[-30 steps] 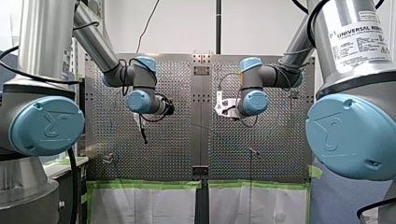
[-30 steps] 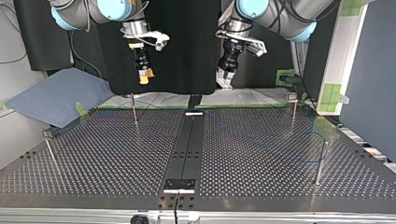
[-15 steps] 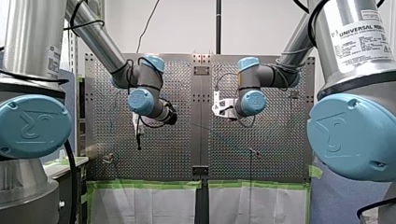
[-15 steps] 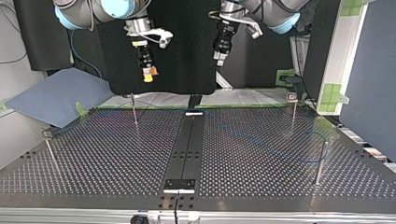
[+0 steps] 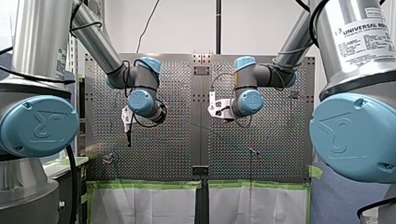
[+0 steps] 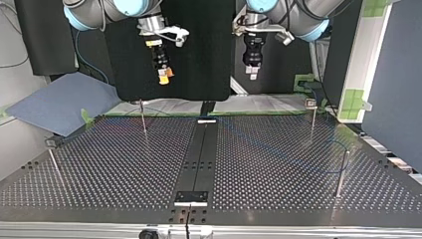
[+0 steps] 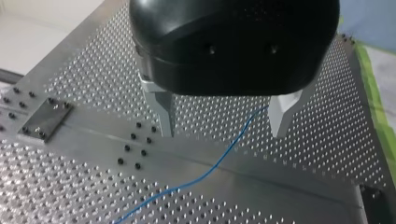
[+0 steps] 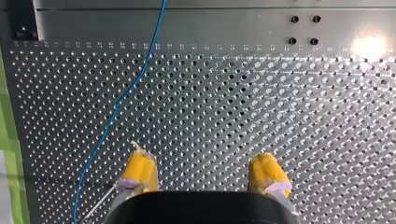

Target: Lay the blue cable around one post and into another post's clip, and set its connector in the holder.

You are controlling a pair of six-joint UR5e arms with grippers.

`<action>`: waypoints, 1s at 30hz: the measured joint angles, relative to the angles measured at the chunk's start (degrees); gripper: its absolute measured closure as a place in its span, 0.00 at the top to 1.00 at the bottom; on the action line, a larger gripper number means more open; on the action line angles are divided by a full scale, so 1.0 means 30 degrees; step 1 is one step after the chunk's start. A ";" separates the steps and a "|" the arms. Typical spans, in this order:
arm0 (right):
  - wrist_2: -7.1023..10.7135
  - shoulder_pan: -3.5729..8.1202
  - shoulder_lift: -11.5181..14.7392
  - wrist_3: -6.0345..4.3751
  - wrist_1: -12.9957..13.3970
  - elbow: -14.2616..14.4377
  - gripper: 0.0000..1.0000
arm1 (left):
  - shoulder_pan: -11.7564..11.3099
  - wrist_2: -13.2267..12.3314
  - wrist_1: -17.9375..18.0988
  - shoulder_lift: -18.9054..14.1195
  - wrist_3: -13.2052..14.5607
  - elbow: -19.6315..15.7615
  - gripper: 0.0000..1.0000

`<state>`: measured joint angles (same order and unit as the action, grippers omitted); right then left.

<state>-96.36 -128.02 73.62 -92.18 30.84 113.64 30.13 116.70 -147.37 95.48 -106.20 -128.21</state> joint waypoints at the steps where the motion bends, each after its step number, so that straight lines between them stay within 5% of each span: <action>1: -0.0017 -0.0029 0.0001 0.0004 -0.0021 0.0003 1.00 | -0.0154 -0.0029 -0.0001 0.0000 0.0006 0.0000 1.00; 8: -0.0126 -0.0189 -0.0001 0.0017 -0.0076 -0.0003 1.00 | -0.0871 -0.0107 -0.0009 0.0000 0.0037 -0.0009 1.00; 30: -0.0342 -0.0263 0.0000 0.0391 -0.0025 -0.0009 1.00 | -0.0925 -0.0153 -0.0009 0.0001 0.0040 -0.0022 1.00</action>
<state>-97.39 -128.81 73.62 -91.01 30.76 113.61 27.35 116.24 -147.40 95.48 -106.08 -128.28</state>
